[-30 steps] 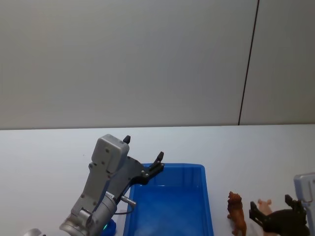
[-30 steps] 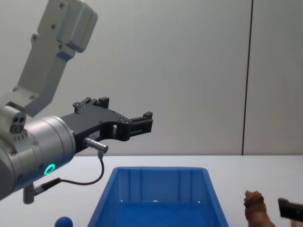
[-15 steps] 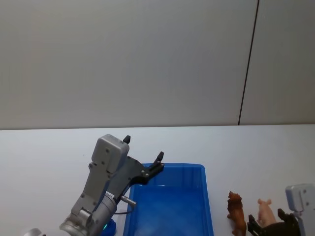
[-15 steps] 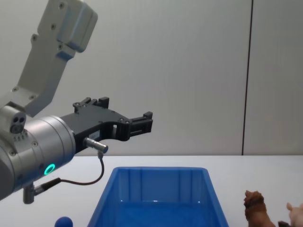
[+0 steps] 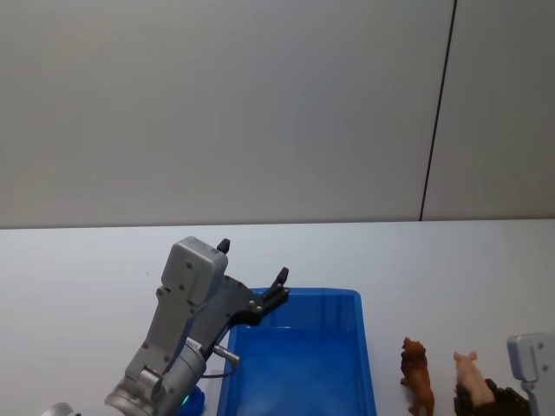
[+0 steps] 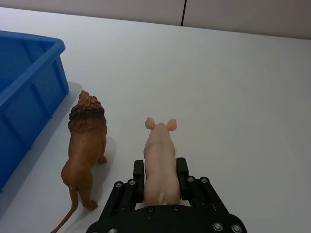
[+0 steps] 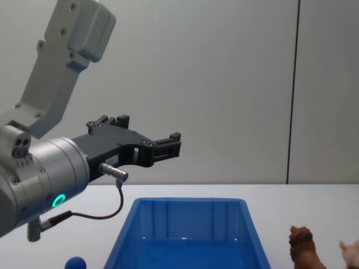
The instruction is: Pick up the two dolls from the table and place them into the box.
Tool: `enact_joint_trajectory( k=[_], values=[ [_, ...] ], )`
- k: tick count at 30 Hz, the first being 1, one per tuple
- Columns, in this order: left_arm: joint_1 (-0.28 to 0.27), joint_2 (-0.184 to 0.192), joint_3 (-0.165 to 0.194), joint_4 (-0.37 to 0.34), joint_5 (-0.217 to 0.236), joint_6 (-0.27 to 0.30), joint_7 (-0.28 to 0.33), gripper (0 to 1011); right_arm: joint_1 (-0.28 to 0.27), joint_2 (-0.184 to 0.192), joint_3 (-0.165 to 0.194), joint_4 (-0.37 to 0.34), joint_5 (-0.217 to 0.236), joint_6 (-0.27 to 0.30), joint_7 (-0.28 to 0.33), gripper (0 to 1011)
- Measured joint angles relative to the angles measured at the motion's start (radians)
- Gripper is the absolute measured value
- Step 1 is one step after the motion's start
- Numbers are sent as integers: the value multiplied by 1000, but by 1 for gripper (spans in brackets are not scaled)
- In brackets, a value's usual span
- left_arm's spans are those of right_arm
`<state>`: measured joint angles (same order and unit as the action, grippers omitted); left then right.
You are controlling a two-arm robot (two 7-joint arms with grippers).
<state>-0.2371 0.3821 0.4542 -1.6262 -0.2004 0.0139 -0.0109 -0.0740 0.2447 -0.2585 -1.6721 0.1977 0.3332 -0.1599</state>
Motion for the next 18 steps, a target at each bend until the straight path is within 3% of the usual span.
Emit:
enact_joint_trajectory(
  k=[11,18],
  values=[
    [0,0,0,0,0,0,0,1002,-26,5,4,-60,-40,-40,-29,379],
    [0,0,0,0,0,0,0,1002,-30,12,6,-90,-55,-79,5,379]
  ],
)
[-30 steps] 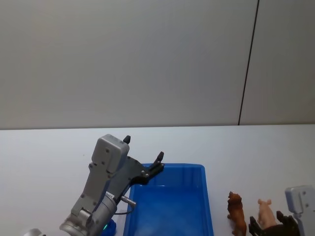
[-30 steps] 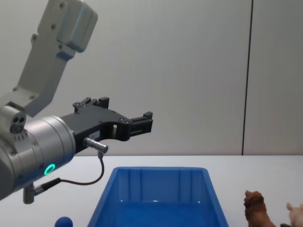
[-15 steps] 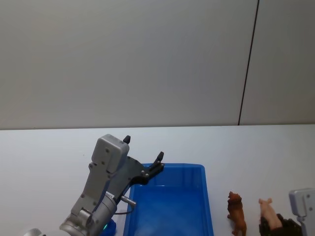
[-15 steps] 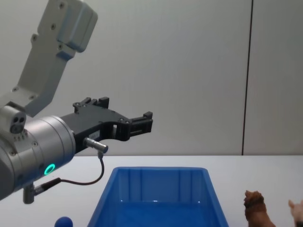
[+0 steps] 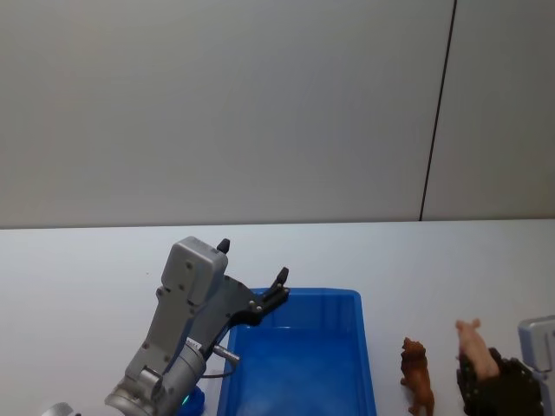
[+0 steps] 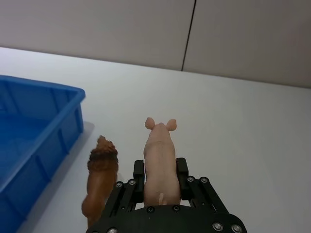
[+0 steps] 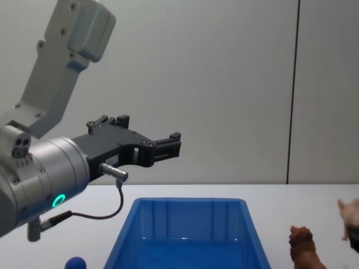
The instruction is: Pick up the two dolls from the table and place them into the box.
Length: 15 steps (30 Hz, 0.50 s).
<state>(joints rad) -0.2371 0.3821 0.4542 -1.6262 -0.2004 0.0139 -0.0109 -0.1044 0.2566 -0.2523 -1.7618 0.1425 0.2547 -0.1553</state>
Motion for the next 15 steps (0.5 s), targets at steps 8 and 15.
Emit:
enact_joint_trajectory(
  k=[8,15],
  values=[
    [0,0,0,0,0,0,0,1002,10,3,2,-16,-3,-38,78,378],
    [0,0,0,0,0,0,0,1002,34,-2,-1,-17,2,-60,165,378]
  ],
)
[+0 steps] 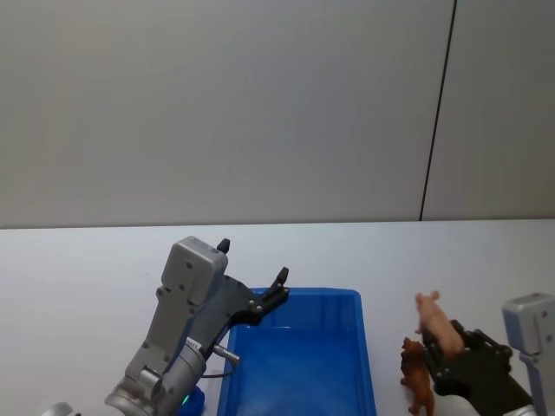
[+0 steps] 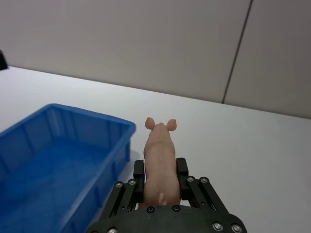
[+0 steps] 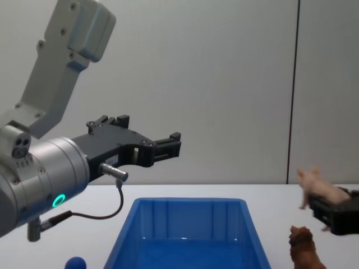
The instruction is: Pick up the two dolls from the table and place them into the box.
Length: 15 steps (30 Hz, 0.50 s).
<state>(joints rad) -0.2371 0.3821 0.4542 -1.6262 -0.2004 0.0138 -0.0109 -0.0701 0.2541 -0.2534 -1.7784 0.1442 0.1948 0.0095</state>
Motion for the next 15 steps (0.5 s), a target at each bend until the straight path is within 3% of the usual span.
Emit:
enact_joint_trajectory(
  k=[15],
  values=[
    [0,0,0,0,0,0,0,1002,74,-34,-22,42,22,-16,218,378]
  ],
)
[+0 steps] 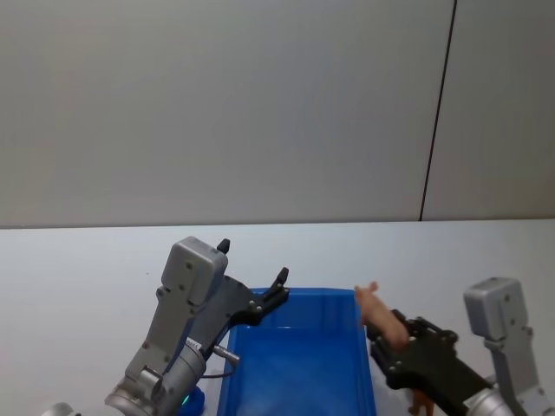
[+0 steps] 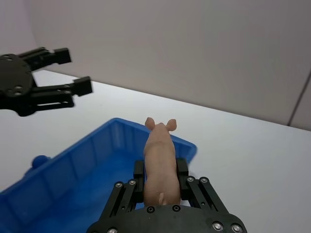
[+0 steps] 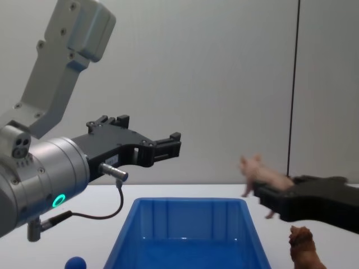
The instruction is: Pick up the two dolls from the table and place them into the box.
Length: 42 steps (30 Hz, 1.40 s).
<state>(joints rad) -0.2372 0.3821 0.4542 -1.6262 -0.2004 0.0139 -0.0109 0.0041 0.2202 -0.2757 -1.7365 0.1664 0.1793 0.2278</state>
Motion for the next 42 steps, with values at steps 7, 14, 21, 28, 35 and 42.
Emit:
enact_joint_trajectory(
  k=[7,14,21,28,35,42],
  values=[
    [0,0,0,0,0,0,0,1002,41,-25,-15,39,8,4,96,378],
    [0,0,0,0,0,0,0,1002,87,-57,-35,98,11,11,168,557],
    [0,0,0,0,0,0,0,1002,116,-77,-46,139,2,15,188,767],
    [0,0,0,0,0,0,0,1002,126,-86,-52,159,-14,20,162,978],
    [0,0,0,0,0,0,0,1002,117,-83,-52,150,-24,25,110,1001],
    [0,0,0,0,0,0,0,1002,89,-67,-45,111,-30,34,40,1001]
  ],
)
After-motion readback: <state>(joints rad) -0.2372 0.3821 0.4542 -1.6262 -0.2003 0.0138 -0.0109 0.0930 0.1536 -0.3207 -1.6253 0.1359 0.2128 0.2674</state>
